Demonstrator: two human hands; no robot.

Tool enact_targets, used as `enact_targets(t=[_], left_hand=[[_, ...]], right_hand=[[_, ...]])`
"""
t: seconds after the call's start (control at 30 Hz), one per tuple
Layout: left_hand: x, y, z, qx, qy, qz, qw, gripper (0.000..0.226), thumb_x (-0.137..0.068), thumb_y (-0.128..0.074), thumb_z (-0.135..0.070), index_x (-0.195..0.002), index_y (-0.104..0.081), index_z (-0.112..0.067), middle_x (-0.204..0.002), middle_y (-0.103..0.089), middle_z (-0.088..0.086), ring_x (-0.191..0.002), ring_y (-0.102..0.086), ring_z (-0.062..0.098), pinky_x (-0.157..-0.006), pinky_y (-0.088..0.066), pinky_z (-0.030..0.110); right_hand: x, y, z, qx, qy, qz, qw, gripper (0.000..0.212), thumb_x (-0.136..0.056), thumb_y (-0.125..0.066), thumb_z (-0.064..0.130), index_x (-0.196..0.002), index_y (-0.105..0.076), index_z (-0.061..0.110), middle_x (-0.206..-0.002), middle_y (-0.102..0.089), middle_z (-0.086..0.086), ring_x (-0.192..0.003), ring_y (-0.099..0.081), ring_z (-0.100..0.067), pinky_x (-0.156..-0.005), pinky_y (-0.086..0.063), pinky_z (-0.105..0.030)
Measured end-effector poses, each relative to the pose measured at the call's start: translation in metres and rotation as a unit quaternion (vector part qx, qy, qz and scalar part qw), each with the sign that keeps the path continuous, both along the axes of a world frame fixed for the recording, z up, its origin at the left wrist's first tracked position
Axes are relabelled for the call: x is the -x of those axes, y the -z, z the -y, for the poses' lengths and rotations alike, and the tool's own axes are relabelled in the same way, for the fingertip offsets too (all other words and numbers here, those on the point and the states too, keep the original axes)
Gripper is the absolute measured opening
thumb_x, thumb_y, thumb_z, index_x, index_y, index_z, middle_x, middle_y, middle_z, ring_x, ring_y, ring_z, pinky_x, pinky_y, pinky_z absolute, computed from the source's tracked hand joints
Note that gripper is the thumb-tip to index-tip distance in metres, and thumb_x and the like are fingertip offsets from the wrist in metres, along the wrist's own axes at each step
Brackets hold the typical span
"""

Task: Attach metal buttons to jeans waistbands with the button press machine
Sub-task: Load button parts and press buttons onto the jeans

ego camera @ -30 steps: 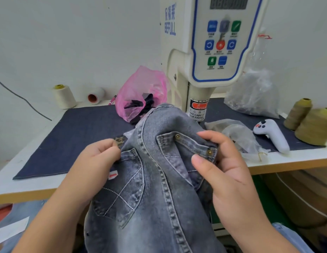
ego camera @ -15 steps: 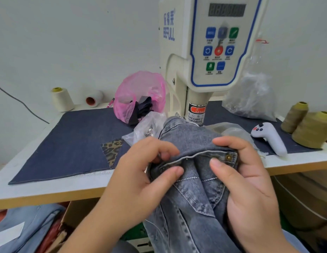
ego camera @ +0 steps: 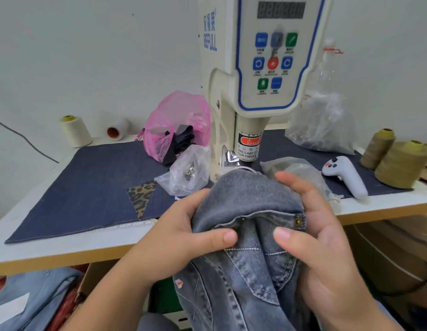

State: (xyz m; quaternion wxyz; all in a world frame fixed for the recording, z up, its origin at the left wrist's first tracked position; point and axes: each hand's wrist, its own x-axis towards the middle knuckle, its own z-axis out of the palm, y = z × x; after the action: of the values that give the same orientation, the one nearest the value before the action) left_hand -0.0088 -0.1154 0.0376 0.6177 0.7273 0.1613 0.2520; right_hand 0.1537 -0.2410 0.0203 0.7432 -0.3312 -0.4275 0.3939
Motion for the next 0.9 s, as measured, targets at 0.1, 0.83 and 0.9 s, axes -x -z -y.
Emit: enact_targets(t=[0.1,0.83,0.9], left_hand=[[0.003,-0.005,-0.002,0.026,0.022,0.012,0.999,0.047,-0.070,-0.082,-0.015,-0.115,-0.069,-0.018,-0.105,-0.073,0.007,-0.096,-0.070,0.022,-0.080,-0.055,0.030],[-0.041,-0.013,-0.028,0.053,0.014,-0.218,0.974,0.040,-0.084,-0.069,-0.053,-0.094,-0.077,-0.015,-0.099,-0.077,0.006,-0.092,-0.073,0.023,-0.085,-0.056,0.025],[-0.046,-0.005,-0.028,0.086,0.016,-0.215,0.973,0.026,-0.086,-0.071,-0.041,-0.075,-0.072,-0.018,-0.082,-0.072,0.004,-0.077,-0.067,0.019,-0.070,-0.052,0.019]], right_hand=[[-0.010,0.000,-0.001,0.120,0.031,0.066,0.990,0.074,-0.064,-0.081,0.065,-0.130,-0.054,0.043,-0.118,-0.072,0.001,-0.110,-0.069,-0.019,-0.090,-0.053,-0.041],[-0.062,0.007,-0.042,0.248,0.047,0.108,0.962,0.028,-0.071,-0.070,-0.009,-0.089,-0.074,0.013,-0.092,-0.075,-0.017,-0.080,-0.072,-0.030,-0.069,-0.060,-0.033],[-0.063,0.011,-0.045,0.245,0.069,0.155,0.955,0.035,-0.078,-0.065,-0.014,-0.081,-0.073,0.019,-0.081,-0.073,-0.010,-0.075,-0.069,-0.023,-0.067,-0.056,-0.030]])
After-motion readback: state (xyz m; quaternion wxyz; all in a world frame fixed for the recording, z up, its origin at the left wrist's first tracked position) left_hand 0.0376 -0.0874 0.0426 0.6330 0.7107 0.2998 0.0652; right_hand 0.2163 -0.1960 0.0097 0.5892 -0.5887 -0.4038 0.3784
